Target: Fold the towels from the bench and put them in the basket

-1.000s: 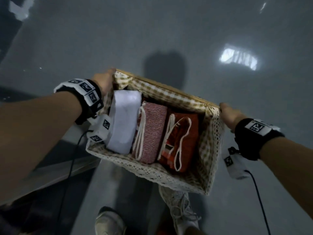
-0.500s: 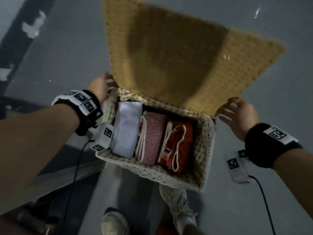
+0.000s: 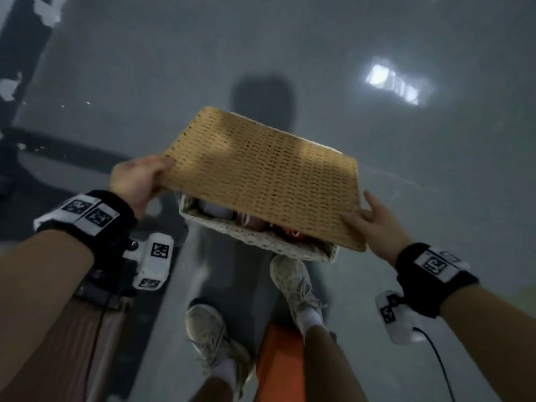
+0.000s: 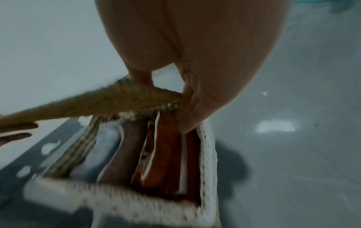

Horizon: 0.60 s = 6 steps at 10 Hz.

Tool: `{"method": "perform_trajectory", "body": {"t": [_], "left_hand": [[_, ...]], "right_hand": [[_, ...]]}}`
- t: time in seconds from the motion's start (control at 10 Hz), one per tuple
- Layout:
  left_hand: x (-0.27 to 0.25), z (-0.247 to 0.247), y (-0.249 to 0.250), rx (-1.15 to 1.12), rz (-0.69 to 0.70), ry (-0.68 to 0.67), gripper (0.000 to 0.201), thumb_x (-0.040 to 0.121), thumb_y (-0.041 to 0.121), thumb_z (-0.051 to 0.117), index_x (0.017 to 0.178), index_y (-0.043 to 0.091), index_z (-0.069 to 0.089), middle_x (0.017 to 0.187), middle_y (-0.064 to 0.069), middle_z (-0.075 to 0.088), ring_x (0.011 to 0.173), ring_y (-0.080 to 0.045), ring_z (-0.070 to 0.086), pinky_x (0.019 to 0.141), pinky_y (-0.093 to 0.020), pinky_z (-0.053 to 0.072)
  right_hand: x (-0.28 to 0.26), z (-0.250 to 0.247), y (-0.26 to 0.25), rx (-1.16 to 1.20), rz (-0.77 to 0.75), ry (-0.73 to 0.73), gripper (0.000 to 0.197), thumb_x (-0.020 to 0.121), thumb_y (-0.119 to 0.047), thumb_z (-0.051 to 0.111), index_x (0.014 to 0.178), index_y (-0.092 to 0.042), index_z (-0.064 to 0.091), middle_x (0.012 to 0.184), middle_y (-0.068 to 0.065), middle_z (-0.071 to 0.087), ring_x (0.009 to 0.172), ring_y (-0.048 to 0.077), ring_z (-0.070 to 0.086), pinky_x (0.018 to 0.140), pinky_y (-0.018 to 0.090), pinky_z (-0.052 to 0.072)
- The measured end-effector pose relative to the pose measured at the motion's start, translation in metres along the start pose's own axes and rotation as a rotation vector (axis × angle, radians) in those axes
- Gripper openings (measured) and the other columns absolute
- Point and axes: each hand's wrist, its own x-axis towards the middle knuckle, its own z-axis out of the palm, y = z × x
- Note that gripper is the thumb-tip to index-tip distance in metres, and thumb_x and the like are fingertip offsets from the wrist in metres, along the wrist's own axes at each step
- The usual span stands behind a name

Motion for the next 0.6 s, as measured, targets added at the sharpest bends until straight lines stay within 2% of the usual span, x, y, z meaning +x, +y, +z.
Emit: {"method": "perform_trajectory", "body": {"t": [0.1,0.2,0.3,0.4,0.5,0.6], "left_hand": [[-0.002,0.001,-0.057,0.567,0.185,0.094,0.033,0.096,0.029,0.063,0.128,0.020,0.066,0.113,-0.005,0.071,0.093,-0.011,0.070,0.088,-0.028,0.056],[-0.007,0.012,-0.097,0.758,0.275,0.077,0.038,0.100,0.033,0.055,0.137,0.027,0.053,0.124,-0.004,0.067,0.111,-0.031,0.063,0.094,-0.040,0.050],[0.003,0.022,-0.111,0.764,0.265,0.064,0.044,0.098,0.026,0.056,0.141,0.024,0.045,0.133,-0.008,0.061,0.118,-0.033,0.059,0.097,-0.043,0.048],[0.010,0.022,-0.111,0.809,0.232,0.018,0.051,0.097,0.021,0.058,0.144,0.017,0.041,0.136,-0.014,0.056,0.121,-0.036,0.055,0.098,-0.044,0.047],[0.009,0.018,-0.094,0.787,0.203,-0.003,0.050,0.095,0.023,0.060,0.142,0.016,0.044,0.133,-0.012,0.058,0.115,-0.033,0.058,0.085,-0.034,0.044],[-0.007,0.009,-0.062,0.705,0.208,0.086,0.040,0.094,0.030,0.059,0.133,0.020,0.057,0.121,-0.003,0.065,0.103,-0.027,0.062,0.078,-0.029,0.041]], "right_hand": [[0.006,0.026,0.033,-0.355,-0.070,-0.035,0.063,0.098,-0.028,0.059,0.153,-0.027,0.027,0.139,0.001,0.058,0.122,0.024,0.059,0.107,0.045,0.045],[0.012,0.049,0.057,-0.442,-0.076,0.054,0.074,0.097,-0.030,0.059,0.156,-0.025,0.015,0.146,0.005,0.050,0.124,0.030,0.055,0.103,0.040,0.045],[0.021,0.064,0.072,-0.564,-0.126,0.132,0.081,0.094,-0.024,0.060,0.158,-0.018,0.010,0.157,0.007,0.034,0.130,0.032,0.049,0.103,0.044,0.046],[0.026,0.068,0.071,-0.581,-0.076,0.127,0.083,0.092,-0.023,0.061,0.157,-0.017,0.010,0.156,0.009,0.035,0.125,0.034,0.052,0.099,0.046,0.049],[0.037,0.058,0.044,-0.686,0.037,0.109,0.058,0.094,-0.033,0.058,0.145,-0.014,0.038,0.136,0.014,0.055,0.111,0.035,0.059,0.085,0.038,0.049],[0.026,0.040,-0.007,-0.774,0.042,0.048,0.042,0.099,-0.035,0.051,0.130,-0.008,0.057,0.125,0.017,0.063,0.101,0.035,0.061,0.079,0.037,0.047]]}}
